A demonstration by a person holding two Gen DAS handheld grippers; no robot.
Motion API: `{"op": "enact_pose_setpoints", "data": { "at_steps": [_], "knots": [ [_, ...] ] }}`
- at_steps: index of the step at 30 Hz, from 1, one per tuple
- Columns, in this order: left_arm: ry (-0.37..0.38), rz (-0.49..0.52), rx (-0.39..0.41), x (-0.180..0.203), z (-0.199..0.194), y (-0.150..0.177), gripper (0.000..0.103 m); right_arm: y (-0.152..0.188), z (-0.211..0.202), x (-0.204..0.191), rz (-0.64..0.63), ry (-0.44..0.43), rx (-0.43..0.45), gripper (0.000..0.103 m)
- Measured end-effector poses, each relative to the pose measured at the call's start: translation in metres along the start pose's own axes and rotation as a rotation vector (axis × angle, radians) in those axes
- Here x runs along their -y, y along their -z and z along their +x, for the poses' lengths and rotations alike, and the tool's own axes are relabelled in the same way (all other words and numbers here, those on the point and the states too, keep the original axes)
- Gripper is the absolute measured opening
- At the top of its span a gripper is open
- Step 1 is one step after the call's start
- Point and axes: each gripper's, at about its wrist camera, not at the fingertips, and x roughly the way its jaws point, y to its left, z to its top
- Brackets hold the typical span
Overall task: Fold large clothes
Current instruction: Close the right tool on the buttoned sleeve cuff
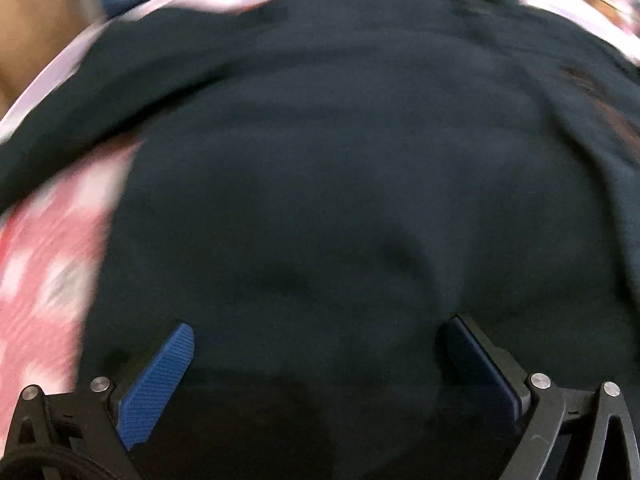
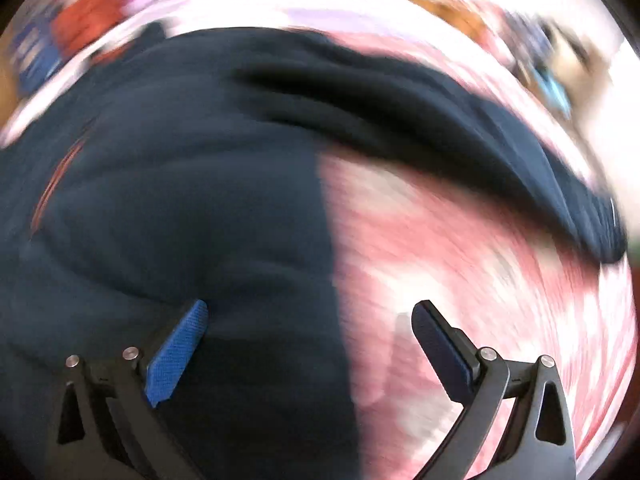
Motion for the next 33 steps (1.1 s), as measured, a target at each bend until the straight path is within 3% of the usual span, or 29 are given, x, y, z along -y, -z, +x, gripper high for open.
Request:
{"op": "enact_pose_setpoints", "data": {
  "at_steps": [2,3,5,8,10,12,15,18,21,22,24,26,28,31,33],
  "knots": [
    [-0.018,-0.053,-0.022,-0.018,-0.005,0.010,0.103,0.007,-0.012,0.004,-0.024,0.088,0.020,0.103],
    [-0.029,-0.059,-0.020,-0.016,-0.015,0.014,0.102,0.016,-0.026,-0.007,-0.073,0.091,0.047,0.103],
    [0.054,-0.045,0.000,0.005,-0.041,0.030,0.102,0.030,-0.047,-0.036,-0.135,0.002,0.083,0.103],
    [0.171,0.019,-0.013,0.055,-0.077,0.071,0.102,0.084,-0.080,-0.109,-0.318,-0.178,0.091,0.103],
    [0.213,0.084,-0.048,0.080,-0.090,0.105,0.103,0.125,-0.085,-0.136,-0.430,-0.227,0.065,0.102],
    [0.166,0.176,-0.053,0.088,-0.096,0.140,0.103,0.152,-0.078,-0.127,-0.470,-0.170,0.043,0.101],
    [0.146,0.114,-0.038,0.050,-0.100,0.165,0.103,0.159,-0.065,-0.039,-0.280,-0.045,0.008,0.100],
    [0.091,0.118,-0.031,0.024,-0.106,0.174,0.103,0.163,-0.063,0.025,-0.136,-0.077,-0.054,0.101],
    [0.061,0.078,-0.051,0.014,-0.115,0.180,0.103,0.174,-0.079,0.011,-0.218,-0.006,-0.010,0.100],
    [0.071,0.056,-0.053,0.018,-0.120,0.180,0.103,0.179,-0.091,-0.002,-0.233,-0.030,0.003,0.100],
    [0.105,0.056,-0.054,0.030,-0.129,0.190,0.103,0.194,-0.108,-0.040,-0.284,-0.157,0.036,0.100],
    [0.125,0.105,-0.057,0.049,-0.134,0.203,0.103,0.211,-0.112,-0.079,-0.370,-0.250,0.039,0.100],
    [0.102,0.157,-0.046,0.059,-0.138,0.213,0.103,0.225,-0.105,-0.104,-0.484,-0.282,0.030,0.100],
    [0.071,0.103,-0.053,0.041,-0.137,0.217,0.103,0.235,-0.095,-0.085,-0.505,-0.246,0.047,0.100],
    [0.021,0.048,-0.062,0.020,-0.136,0.215,0.103,0.229,-0.082,-0.036,-0.422,-0.154,0.033,0.100]
  ]
}}
